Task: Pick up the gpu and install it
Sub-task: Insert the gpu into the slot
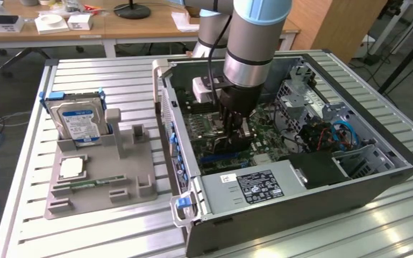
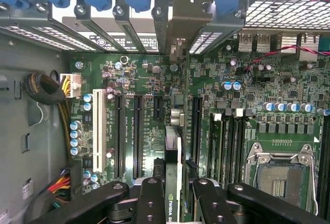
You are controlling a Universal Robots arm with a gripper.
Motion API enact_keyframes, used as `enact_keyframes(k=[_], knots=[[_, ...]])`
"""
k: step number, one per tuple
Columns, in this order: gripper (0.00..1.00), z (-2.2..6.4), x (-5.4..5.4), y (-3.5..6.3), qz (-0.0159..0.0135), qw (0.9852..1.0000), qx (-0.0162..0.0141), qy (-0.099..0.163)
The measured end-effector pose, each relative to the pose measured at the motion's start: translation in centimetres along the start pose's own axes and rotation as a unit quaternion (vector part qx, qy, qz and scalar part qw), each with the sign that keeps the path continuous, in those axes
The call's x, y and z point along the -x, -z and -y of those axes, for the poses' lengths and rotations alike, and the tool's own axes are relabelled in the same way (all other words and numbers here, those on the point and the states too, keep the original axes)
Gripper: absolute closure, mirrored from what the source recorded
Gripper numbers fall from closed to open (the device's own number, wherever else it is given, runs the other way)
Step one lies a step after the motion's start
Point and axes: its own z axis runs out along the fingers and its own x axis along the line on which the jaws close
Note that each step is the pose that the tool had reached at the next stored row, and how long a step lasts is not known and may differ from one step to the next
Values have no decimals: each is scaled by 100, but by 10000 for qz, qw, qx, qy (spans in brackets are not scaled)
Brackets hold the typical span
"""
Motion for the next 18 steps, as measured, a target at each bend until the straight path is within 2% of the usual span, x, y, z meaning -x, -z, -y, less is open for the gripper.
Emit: enact_keyframes(k=[18], knots=[[74,0,0,19,1,10000,0,0]])
